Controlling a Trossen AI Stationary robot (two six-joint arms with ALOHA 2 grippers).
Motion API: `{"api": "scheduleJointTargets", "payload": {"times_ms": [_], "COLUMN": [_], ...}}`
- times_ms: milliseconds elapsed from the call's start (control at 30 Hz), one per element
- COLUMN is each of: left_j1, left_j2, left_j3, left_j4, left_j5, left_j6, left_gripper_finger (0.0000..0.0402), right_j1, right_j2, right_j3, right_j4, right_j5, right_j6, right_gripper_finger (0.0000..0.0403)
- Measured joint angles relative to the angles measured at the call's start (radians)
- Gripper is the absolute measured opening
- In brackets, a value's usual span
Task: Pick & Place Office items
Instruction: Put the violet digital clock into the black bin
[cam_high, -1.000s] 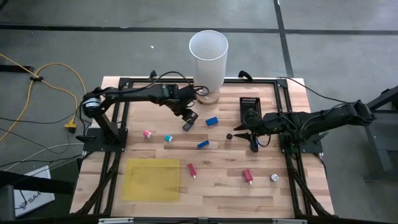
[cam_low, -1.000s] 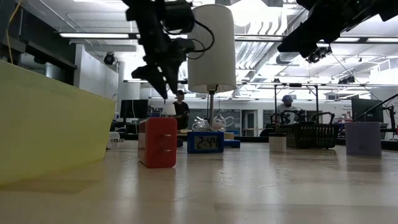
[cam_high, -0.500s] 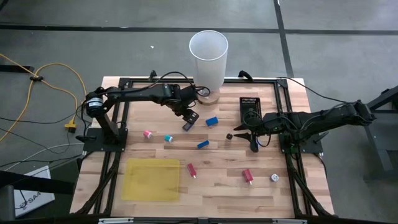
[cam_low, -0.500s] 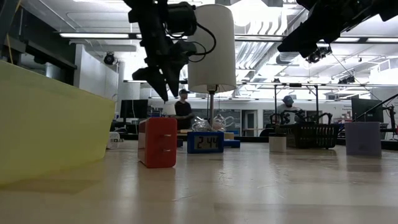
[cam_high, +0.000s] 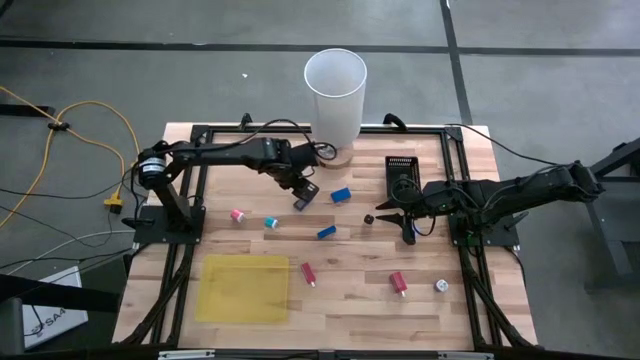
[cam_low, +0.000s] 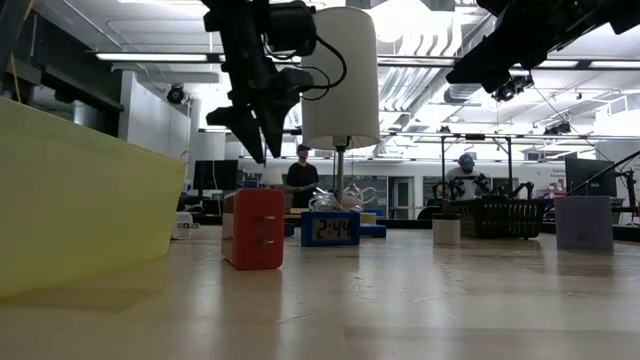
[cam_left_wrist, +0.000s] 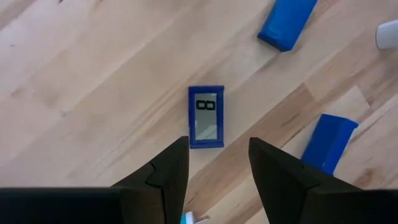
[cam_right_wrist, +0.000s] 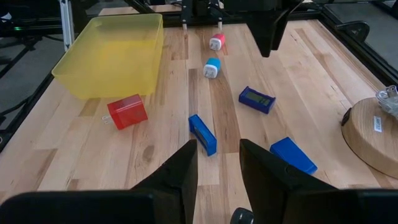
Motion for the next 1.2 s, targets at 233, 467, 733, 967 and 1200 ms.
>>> {"api": "scheduleJointTargets", "payload": {"times_ms": [233,467,733,967,1200], "left_j1": [-0.013,-0.012,-0.030,-0.048,-0.047], "left_j2": [0.067,0.127,0.164,0.184,0.218], "left_j3": [-0.002,-0.002,-0.003,-0.002,-0.003], "left_j4": [-0.001,0.025,0.036,0.044,0.046], "left_j5": [0.004,0.008,0.009,-0.010,-0.016], "left_j6": [-0.035,-0.057,-0.080,-0.117,-0.147], "left_gripper_finger": [0.0161,0.0161,0.0161,0.0161,0.0161], "right_j1": [0.000,0.000,0.000,0.000,0.000], "right_j2": [0.000,0.000,0.000,0.000,0.000], "right_j3": [0.000,0.000,0.000,0.000,0.000], "right_j4": [0.000,0.000,0.000,0.000,0.000], "right_j5": [0.000,0.000,0.000,0.000,0.000], "right_j6": [0.000,0.000,0.000,0.000,0.000], "right_gripper_finger": [0.0106,0.0106,0.0106,0.0106,0.0106]}}
